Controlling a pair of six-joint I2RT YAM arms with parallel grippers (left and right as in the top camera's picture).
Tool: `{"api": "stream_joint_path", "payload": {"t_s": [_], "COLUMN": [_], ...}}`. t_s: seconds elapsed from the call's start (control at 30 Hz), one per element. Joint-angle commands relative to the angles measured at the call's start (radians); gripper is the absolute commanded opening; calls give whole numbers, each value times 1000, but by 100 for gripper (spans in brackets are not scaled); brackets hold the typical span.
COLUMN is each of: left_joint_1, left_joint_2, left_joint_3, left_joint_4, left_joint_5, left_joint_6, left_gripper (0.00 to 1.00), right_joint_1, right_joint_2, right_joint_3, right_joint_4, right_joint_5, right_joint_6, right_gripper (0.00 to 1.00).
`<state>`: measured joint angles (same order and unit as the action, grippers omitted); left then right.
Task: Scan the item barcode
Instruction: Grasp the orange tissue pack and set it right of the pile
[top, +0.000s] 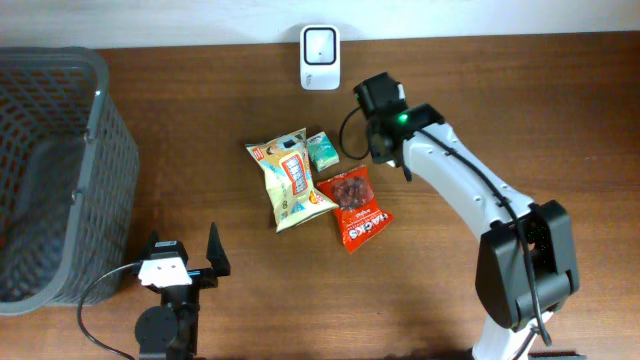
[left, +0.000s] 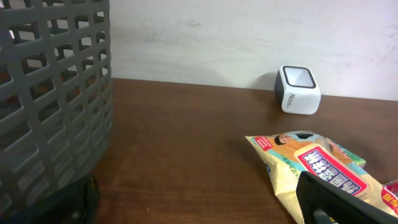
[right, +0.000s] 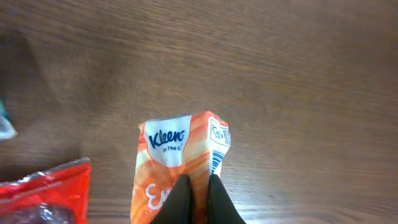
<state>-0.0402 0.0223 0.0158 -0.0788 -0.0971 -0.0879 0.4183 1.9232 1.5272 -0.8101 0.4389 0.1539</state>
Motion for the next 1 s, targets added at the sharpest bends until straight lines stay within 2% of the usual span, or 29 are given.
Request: {"api": "stream_joint_path", "payload": {"t_s": [0.0, 0.23, 0.5, 0.63, 0.77, 0.83, 0.97], "left_joint_1": [-5, -5, -5, -5, -5, -5, -5], "left_joint_2": [-4, -4, -4, -4, -4, -4, -4], "left_joint_3": [-7, -7, -7, -7, -7, -7, -7], "left_joint_4": [2, 2, 2, 2, 2, 2, 2], "left_joint_5": [3, 3, 2, 3, 3, 3, 3], "left_joint_6": [-5, -5, -5, -5, -5, -5, -5], "left_gripper": [99, 99, 99, 99, 99, 99, 99], "right_joint_1": [34, 11, -153, -245, -293, -304, -309], "right_joint_2": [-13, 4, 12, 13, 13, 13, 13], "right_joint_3": [13, 12, 12, 12, 12, 12, 12], "right_joint_4": [-32, -27, -42, -63, -74, -86, -121], "right_joint_5": [100, -150, -367, -578, -622, -614, -579], "right_joint_6": [43, 46, 45, 45, 45, 42, 25], "right_gripper": [4, 4, 4, 4, 4, 23, 33]}}
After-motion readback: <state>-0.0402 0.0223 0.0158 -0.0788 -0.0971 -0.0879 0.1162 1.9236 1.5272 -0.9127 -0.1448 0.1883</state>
